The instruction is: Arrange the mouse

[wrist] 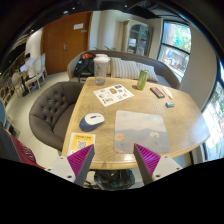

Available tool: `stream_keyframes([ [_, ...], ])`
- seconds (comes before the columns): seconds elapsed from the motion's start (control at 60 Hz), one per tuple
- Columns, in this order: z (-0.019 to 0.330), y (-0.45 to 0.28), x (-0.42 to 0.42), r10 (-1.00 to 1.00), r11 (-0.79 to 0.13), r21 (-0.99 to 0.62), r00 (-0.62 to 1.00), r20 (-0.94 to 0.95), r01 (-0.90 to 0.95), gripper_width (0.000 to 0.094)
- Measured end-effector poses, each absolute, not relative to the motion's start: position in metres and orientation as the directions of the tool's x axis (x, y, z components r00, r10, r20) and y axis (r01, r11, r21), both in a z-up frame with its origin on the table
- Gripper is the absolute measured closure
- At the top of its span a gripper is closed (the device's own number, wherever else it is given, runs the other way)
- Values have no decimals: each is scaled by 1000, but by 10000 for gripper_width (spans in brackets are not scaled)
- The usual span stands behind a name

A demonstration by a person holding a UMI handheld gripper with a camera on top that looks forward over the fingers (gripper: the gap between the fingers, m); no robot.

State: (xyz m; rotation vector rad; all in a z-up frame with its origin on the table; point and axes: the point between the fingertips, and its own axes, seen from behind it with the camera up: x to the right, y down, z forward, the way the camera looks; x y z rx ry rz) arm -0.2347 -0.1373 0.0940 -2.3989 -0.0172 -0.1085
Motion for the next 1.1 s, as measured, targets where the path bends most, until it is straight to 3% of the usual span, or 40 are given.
stream_keyframes([
  [0.117, 82, -130, -247, 37, -735, -674, 998, 58, 67, 124],
  [0.45, -16, -52, -311, 128, -730, -682, 989, -70, 46, 126],
  [0.933, -17, 60, -345, 59, -653, -757, 998, -26, 19, 137],
  [0.983, -15, 64, -346, 50, -648, -762, 998, -26, 13, 195],
  [1.033, -15, 66, -344, 34, -643, -766, 999, -26, 2, 337],
  [1.1, -16, 66, -346, 16, -636, -772, 999, -34, -16, 359],
])
